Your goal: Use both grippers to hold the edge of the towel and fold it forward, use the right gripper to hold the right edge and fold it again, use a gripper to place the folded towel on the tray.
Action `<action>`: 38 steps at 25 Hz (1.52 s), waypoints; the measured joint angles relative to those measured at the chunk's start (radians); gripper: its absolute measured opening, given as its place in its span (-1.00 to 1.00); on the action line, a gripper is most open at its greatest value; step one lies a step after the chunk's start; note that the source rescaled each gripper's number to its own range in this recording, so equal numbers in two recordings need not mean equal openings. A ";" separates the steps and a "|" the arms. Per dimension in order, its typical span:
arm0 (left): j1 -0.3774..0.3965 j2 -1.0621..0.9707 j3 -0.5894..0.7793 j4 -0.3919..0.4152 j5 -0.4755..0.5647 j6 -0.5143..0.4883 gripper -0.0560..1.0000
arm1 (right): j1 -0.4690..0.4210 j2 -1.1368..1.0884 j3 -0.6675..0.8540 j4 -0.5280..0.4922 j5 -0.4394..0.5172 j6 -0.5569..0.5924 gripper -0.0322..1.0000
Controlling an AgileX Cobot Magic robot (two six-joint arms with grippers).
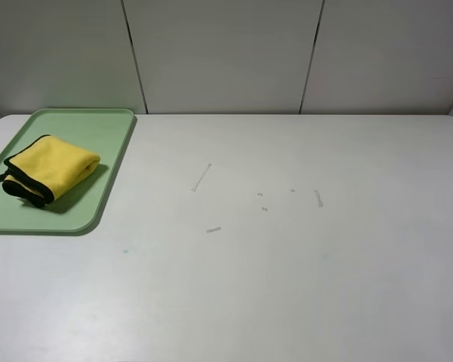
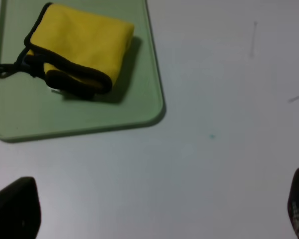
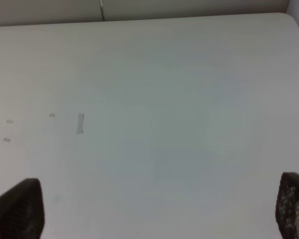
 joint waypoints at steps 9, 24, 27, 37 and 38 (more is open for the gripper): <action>-0.043 -0.200 0.214 -0.023 -0.117 0.001 1.00 | 0.000 0.000 0.000 0.000 0.000 0.000 1.00; -0.095 -0.204 0.264 0.034 -0.125 -0.006 1.00 | 0.000 0.000 0.000 0.000 0.000 0.000 1.00; -0.095 -0.204 0.264 0.034 -0.125 -0.006 1.00 | 0.000 0.000 0.000 0.000 0.000 0.000 1.00; -0.095 -0.204 0.264 0.034 -0.125 -0.006 1.00 | 0.000 0.000 0.000 0.000 0.000 0.000 1.00; -0.095 -0.204 0.264 0.034 -0.125 -0.006 1.00 | 0.000 0.000 0.000 0.000 0.000 0.000 1.00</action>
